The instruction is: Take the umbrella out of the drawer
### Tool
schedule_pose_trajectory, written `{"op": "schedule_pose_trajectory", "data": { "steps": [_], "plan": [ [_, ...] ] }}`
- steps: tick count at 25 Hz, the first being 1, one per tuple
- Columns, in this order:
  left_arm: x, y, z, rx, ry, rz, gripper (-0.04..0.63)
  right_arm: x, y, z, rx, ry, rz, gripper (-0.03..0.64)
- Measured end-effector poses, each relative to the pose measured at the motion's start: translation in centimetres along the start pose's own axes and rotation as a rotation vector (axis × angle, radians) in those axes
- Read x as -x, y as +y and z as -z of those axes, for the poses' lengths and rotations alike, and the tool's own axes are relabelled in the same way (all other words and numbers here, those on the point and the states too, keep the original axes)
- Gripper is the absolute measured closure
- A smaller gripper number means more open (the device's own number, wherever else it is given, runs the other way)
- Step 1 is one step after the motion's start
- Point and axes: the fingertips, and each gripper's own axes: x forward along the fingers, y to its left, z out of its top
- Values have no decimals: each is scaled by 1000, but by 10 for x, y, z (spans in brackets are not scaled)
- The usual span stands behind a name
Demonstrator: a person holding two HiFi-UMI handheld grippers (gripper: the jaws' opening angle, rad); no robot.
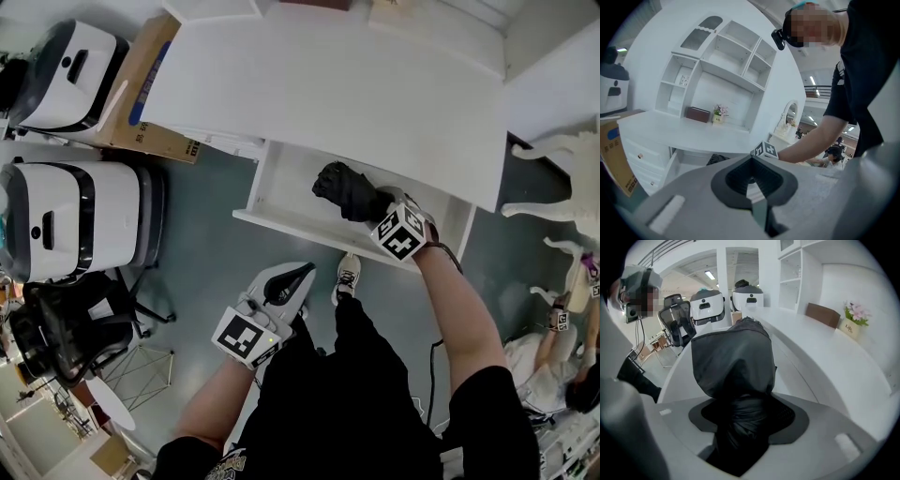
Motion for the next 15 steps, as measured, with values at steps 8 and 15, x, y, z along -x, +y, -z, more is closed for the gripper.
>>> {"op": "schedule_pose_trajectory", "data": {
  "steps": [8,15],
  "plan": [
    [10,-2,-16,-24,-26,5,594,64,5,-53,-79,-199,51,341],
    [18,0,-35,-45,-57,42,594,127,5,-98,-232,-403,135,341]
  ]
}}
